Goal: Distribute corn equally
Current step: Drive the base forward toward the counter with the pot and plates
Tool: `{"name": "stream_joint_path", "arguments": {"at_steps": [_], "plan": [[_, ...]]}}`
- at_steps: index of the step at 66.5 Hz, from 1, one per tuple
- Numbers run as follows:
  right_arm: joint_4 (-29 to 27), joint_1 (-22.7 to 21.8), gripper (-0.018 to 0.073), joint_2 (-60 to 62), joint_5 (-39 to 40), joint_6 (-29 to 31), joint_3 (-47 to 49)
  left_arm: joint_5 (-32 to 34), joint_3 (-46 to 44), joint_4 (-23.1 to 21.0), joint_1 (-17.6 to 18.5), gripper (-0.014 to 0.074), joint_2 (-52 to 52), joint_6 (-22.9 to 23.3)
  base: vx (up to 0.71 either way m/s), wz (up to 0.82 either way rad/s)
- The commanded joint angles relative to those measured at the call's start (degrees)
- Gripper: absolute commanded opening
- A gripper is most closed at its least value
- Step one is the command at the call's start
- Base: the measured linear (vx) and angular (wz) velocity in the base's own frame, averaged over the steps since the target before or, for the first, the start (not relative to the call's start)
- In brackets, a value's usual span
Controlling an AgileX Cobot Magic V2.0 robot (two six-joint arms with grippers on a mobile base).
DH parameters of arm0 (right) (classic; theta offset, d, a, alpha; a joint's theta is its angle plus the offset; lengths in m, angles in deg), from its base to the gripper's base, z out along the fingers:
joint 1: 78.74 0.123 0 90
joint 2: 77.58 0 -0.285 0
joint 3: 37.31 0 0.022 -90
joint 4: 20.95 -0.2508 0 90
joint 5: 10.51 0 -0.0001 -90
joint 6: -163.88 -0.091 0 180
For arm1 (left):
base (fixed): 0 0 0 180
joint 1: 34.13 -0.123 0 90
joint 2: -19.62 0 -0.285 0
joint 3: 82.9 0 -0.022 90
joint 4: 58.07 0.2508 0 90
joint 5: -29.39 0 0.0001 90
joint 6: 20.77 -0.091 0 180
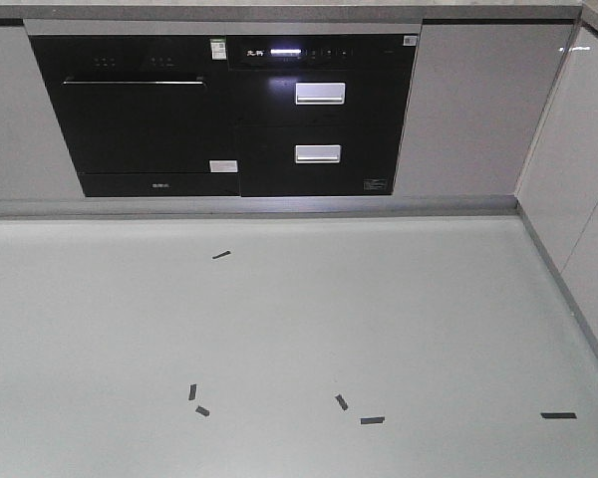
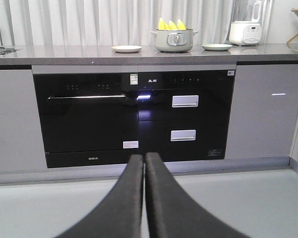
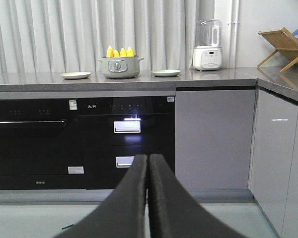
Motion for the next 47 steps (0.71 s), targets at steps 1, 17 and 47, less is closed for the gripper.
{"name": "stream_joint_path", "arguments": {"at_steps": [1, 17, 47], "plan": [[0.48, -0.27, -0.0006, 0.03, 4.28, -0.09, -0.40, 4.64, 0.81, -0.16, -0.09, -0.0006, -0.95, 0.43, 0.00, 0.00], [0.48, -0.27, -0.0006, 0.03, 4.28, -0.09, -0.40, 4.64, 0.81, -0.16, -0.09, -0.0006, -0.95, 0.43, 0.00, 0.00], [0.48, -0.27, -0.0006, 0.03, 4.28, -0.09, -0.40, 4.64, 0.81, -0.16, -0.09, -0.0006, -0.95, 0.43, 0.00, 0.00]]}}
